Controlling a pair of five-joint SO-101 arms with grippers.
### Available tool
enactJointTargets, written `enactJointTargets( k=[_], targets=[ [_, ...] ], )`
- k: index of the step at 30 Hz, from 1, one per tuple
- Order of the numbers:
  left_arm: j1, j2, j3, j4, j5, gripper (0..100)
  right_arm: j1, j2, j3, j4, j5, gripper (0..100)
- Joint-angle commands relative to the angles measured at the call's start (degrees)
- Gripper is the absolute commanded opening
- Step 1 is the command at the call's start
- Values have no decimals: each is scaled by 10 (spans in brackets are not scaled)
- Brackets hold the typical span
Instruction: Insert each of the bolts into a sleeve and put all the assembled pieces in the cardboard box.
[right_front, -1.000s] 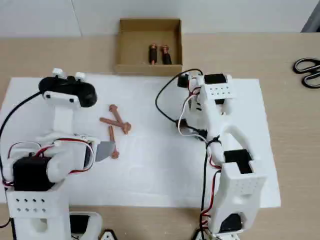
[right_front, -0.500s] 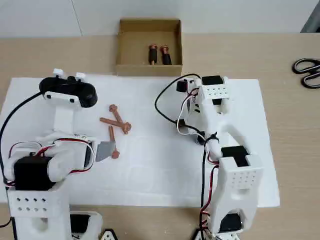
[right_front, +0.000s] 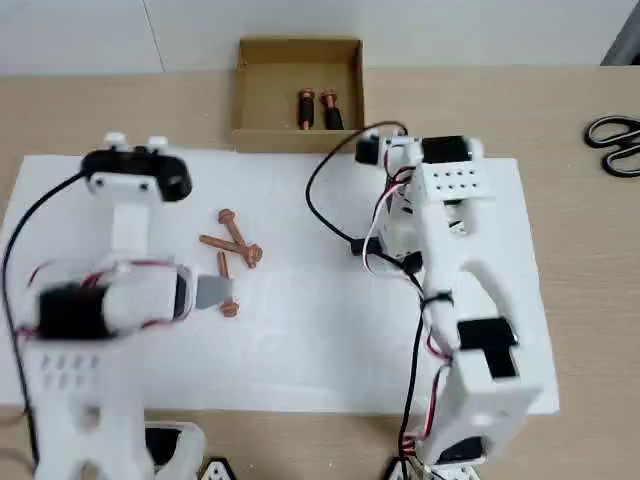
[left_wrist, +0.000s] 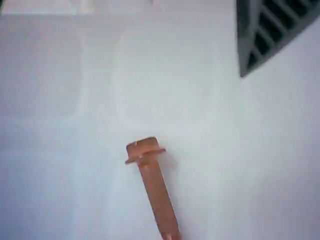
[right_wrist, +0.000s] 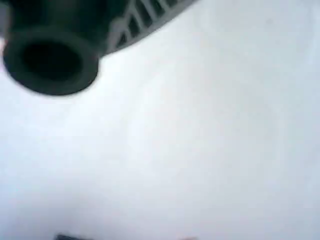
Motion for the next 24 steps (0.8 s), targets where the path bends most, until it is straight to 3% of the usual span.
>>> enactJointTargets(
  k=[1,7,10,20,24],
  targets=[
    [-2,92,-60,-13,-57,310,1,-97,-11,15,11,4],
    [-4,215,-78,-90,-377,310,1,-123,-10,15,11,4],
    [-5,259,-78,-125,-494,309,1,-123,-10,15,11,4],
    [-5,357,-80,-237,-532,309,0,-124,3,20,11,4],
    [-4,374,-80,-281,-630,309,1,-124,11,20,11,4]
  ],
)
